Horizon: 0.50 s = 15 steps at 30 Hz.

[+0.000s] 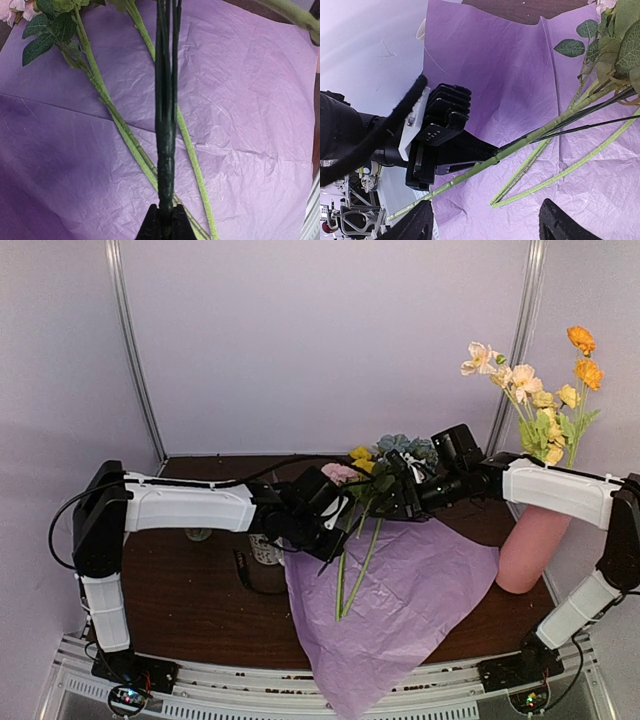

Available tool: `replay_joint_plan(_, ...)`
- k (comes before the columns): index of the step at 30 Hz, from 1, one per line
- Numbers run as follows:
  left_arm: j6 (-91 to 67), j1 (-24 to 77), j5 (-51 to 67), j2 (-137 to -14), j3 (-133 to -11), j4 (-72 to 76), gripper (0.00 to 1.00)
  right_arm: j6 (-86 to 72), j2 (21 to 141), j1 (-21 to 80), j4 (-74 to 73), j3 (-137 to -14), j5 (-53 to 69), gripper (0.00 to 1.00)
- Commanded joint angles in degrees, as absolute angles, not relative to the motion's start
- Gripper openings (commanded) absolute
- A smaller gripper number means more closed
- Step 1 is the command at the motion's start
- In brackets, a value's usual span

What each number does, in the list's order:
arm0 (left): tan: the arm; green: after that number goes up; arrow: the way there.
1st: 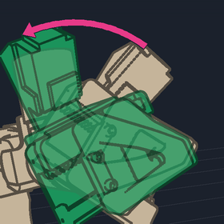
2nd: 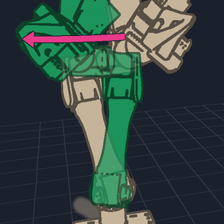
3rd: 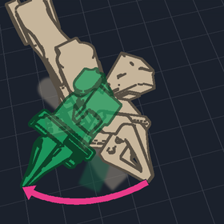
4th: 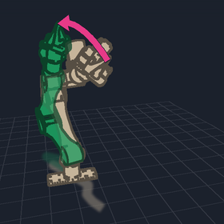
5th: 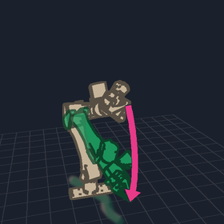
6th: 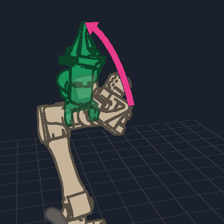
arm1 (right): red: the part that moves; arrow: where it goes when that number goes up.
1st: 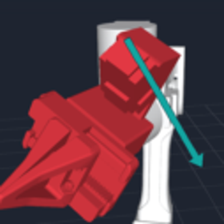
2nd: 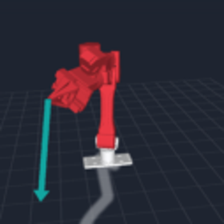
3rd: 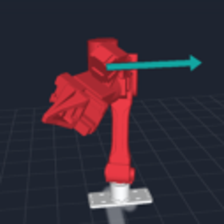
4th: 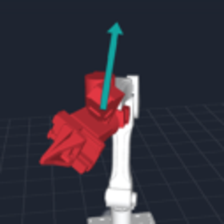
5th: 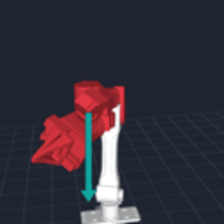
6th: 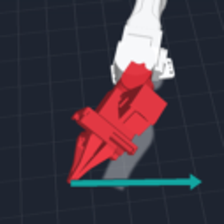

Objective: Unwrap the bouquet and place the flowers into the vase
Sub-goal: Pick up the fake flower from the flattened wrapping paper.

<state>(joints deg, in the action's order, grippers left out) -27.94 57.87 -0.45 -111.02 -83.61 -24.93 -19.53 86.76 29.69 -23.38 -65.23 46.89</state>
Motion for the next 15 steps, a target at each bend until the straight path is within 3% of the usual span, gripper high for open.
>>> replay_joint_plan(1, -26.29, 58.38, -2.50, -107.79, -81.02, -16.58, 0.00, -25.54, 82.83, 27.72, -18.61, -61.67, 48.30, 0.73)
replay_joint_plan(4, -25.67, 59.50, -4.93, -107.52, -80.42, -15.29, 0.00, -27.40, 83.99, 28.13, -17.59, -62.53, 47.44, 0.74)
replay_joint_plan(15, -24.96, 62.54, -10.86, -106.88, -81.21, -14.92, 0.00, -34.60, 93.21, 28.48, -12.56, -64.16, 50.42, 0.59)
